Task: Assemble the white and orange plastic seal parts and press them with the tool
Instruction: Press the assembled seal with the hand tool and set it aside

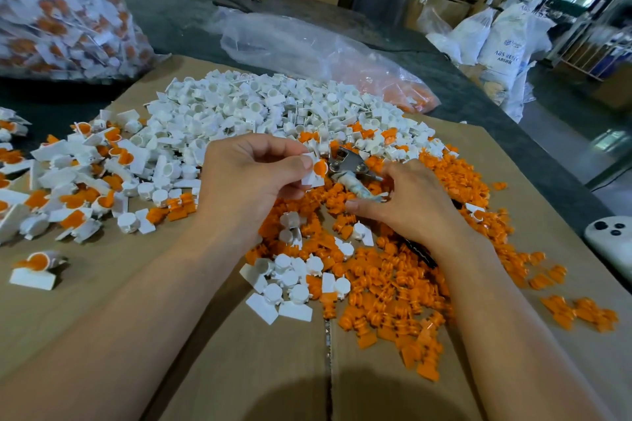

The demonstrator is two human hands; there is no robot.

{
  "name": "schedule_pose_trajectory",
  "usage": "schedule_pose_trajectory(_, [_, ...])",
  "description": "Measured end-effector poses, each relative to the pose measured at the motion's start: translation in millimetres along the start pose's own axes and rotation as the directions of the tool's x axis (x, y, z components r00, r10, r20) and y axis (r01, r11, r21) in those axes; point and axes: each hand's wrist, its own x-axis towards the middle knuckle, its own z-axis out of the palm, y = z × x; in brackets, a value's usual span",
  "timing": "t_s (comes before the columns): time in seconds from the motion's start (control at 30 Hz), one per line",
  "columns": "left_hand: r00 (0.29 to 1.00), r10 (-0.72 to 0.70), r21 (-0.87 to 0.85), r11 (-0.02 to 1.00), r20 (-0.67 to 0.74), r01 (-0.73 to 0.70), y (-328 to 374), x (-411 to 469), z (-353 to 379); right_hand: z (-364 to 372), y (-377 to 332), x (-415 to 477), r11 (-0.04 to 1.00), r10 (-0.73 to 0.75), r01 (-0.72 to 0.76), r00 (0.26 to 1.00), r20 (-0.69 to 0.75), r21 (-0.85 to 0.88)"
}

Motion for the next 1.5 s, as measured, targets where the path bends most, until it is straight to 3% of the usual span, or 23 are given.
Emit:
schedule_pose_trajectory(0.07, [1.0,-0.007,0.003,1.0,0.0,0.007,0,0,0,-5,-1,-1,0.995,-0.008,0.013,0.999,-0.053,0.098])
schedule_pose_trajectory(0.13, [1.0,-0.01,0.007,1.0,-0.003,0.01,0,1,0,-12,-7,-6,0.959,-0.09,0.133,0.98,-0.178,0.249])
schedule_pose_trajectory(0.23, [1.0,-0.016,0.023,1.0,-0.013,0.016,-1,1,1,-18,-27,-20,0.759,-0.262,0.4,0.91,-0.321,0.513])
schedule_pose_trajectory(0.33, [1.0,-0.023,0.039,0.999,-0.005,0.023,-1,1,1,-10,-42,-28,0.663,-0.362,0.522,0.851,-0.381,0.536])
schedule_pose_trajectory(0.7, [0.998,-0.016,0.026,1.0,0.054,0.015,-2,0,3,-5,-46,-28,0.628,-0.283,0.529,0.838,-0.467,0.57])
schedule_pose_trajectory(0.9, [0.993,0.01,0.053,0.998,0.115,-0.017,-3,-1,1,-4,-45,-26,0.631,-0.339,0.62,0.76,-0.554,0.466])
schedule_pose_trajectory(1.1, [0.991,0.022,0.048,0.998,0.134,-0.028,-7,0,0,-3,-45,-25,0.626,-0.357,0.643,0.74,-0.57,0.442])
schedule_pose_trajectory(1.37, [0.998,-0.002,-0.079,0.997,0.066,0.007,-9,4,0,-4,-48,-28,0.651,-0.285,0.569,0.796,-0.533,0.502])
schedule_pose_trajectory(1.5, [0.996,-0.085,-0.265,0.961,-0.029,0.074,-8,12,-7,-7,-45,-28,0.663,-0.222,0.501,0.842,-0.492,0.557])
